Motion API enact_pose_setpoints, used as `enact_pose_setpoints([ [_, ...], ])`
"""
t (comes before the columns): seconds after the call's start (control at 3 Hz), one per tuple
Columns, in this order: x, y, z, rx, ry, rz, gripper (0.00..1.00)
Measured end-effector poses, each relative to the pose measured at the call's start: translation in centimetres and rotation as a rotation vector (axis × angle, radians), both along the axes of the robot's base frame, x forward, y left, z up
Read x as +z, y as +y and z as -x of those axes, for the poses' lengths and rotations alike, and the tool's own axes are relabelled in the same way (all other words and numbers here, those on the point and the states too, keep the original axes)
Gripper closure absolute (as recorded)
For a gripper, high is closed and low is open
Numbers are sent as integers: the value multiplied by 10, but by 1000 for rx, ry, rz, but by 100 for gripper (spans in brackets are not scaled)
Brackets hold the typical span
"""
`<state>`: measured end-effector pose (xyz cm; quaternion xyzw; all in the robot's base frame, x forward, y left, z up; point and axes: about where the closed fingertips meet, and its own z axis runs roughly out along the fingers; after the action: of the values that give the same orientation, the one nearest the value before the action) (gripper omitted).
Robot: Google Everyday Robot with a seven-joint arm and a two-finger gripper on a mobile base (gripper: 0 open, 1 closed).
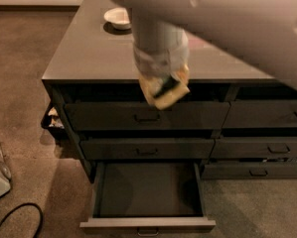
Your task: Pick sponge from bottom drawer and place on counter
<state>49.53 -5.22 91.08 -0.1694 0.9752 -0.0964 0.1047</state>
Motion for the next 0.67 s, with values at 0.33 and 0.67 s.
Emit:
enact_pose_setpoints([
  [0.33,18,55,-44,34,7,-71,100],
  [0.67,13,111,-90,47,64,-118,100],
])
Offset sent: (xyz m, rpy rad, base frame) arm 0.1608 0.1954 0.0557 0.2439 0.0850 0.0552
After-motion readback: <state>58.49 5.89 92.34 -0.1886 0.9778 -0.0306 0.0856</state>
